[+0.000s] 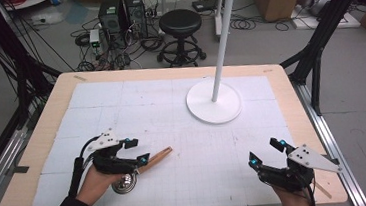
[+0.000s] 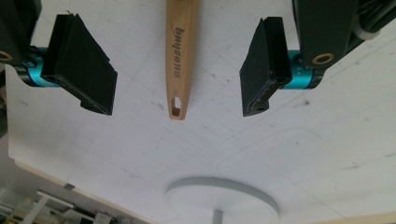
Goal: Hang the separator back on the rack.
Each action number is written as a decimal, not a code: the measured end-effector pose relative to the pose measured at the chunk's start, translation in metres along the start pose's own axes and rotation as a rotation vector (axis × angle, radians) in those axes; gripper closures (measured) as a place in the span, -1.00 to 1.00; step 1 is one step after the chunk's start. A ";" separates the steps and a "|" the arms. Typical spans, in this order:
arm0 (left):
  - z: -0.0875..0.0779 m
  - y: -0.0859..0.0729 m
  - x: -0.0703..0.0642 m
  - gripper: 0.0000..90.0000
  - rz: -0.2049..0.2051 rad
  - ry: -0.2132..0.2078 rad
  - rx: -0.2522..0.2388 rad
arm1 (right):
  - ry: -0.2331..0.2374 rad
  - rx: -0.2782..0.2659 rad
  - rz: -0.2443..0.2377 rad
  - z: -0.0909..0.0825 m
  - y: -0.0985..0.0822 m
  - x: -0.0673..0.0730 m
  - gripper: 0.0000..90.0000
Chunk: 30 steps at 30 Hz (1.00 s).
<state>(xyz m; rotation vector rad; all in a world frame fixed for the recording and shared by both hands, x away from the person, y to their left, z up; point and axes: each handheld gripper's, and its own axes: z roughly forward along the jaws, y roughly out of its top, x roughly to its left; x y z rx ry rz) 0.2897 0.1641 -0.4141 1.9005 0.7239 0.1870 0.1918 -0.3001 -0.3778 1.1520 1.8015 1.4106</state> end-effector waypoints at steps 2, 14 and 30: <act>0.009 0.000 -0.001 -0.37 0.007 0.006 0.042 | 0.002 0.000 0.001 0.000 0.000 0.000 -0.65; 0.039 -0.001 -0.005 -0.21 0.069 0.038 0.216 | 0.006 0.001 -0.001 0.000 0.000 -0.001 -0.65; 0.055 -0.003 -0.016 0.16 0.169 0.081 0.337 | 0.007 0.007 0.003 0.000 0.000 -0.001 -0.64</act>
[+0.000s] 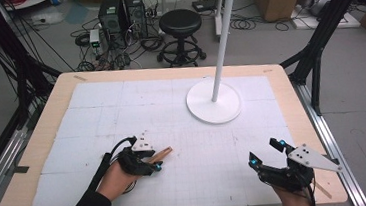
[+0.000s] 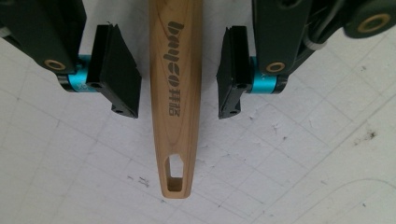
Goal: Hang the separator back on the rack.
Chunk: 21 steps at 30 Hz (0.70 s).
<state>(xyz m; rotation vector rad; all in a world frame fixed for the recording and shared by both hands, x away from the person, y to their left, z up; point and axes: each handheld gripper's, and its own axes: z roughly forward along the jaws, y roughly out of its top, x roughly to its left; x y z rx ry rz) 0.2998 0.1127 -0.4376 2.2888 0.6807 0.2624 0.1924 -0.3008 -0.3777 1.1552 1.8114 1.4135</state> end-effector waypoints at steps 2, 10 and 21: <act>0.000 0.001 0.000 0.19 0.002 0.001 0.008 | 0.002 0.000 0.000 0.000 0.000 0.000 -0.64; 0.000 0.002 0.000 0.48 -0.008 0.015 0.006 | 0.002 -0.002 0.002 0.000 0.000 0.000 -0.64; -0.019 0.006 0.000 0.50 -0.074 0.002 -0.093 | 0.011 0.000 0.011 0.000 0.000 0.000 -0.64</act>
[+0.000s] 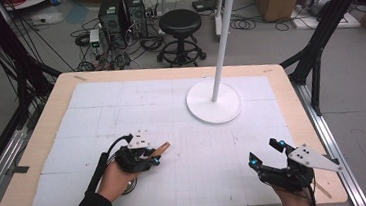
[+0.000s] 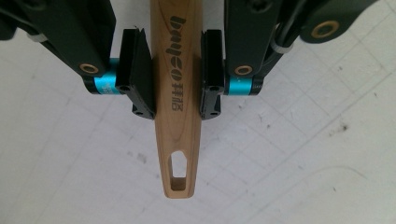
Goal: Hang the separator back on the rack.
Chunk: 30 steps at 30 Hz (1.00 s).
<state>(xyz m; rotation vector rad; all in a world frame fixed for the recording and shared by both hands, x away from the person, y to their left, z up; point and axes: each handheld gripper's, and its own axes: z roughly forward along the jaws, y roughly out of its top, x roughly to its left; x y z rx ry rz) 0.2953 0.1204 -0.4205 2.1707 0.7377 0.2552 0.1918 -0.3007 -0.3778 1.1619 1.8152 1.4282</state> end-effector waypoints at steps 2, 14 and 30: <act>-0.003 0.001 -0.001 0.50 -0.012 -0.008 -0.017 | 0.011 0.001 -0.001 0.000 0.000 0.000 -0.64; -0.045 0.010 -0.014 0.50 -0.088 -0.218 -0.297 | 0.231 -0.025 0.028 0.010 0.006 0.010 -0.57; -0.067 0.020 -0.035 0.50 0.010 -0.450 -0.459 | 0.609 -0.082 0.007 0.037 0.030 0.058 -0.52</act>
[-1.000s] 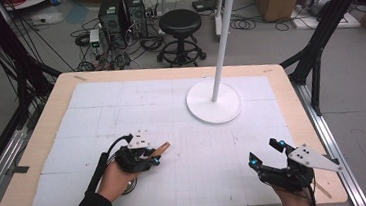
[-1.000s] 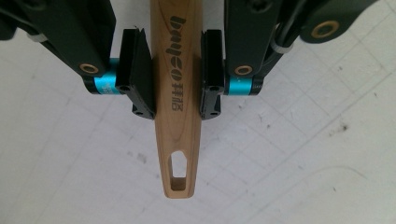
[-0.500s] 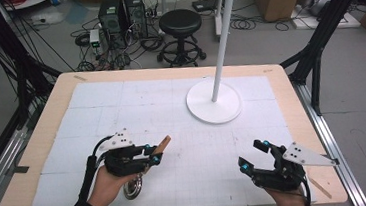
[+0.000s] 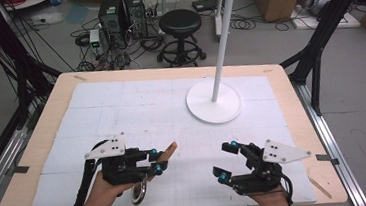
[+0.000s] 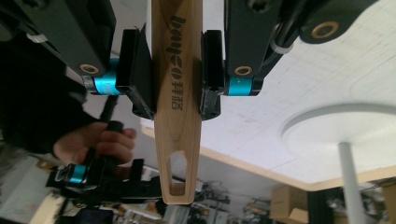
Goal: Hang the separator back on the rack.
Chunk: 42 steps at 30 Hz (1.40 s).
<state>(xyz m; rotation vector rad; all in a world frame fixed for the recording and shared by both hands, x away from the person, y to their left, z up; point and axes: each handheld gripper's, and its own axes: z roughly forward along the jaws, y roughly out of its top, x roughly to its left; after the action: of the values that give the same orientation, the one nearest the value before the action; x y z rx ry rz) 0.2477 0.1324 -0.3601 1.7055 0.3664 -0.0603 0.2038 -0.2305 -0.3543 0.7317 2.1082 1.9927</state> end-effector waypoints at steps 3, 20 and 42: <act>0.001 0.002 -0.003 0.50 0.005 -0.047 -0.011 | 0.064 -0.005 0.001 0.015 0.005 0.003 -0.46; 0.007 0.007 -0.014 0.50 0.029 -0.233 -0.025 | 0.370 -0.043 -0.034 0.071 0.022 0.016 0.31; 0.000 -0.008 -0.003 -0.05 -0.022 -0.170 -0.004 | 0.222 0.093 -0.107 0.089 0.047 0.043 0.58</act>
<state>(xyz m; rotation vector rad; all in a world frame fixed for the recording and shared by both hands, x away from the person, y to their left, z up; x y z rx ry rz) 0.2426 0.1326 -0.3672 1.6790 0.2583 -0.2189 0.2164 -0.1319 -0.3086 0.4167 2.3220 2.0124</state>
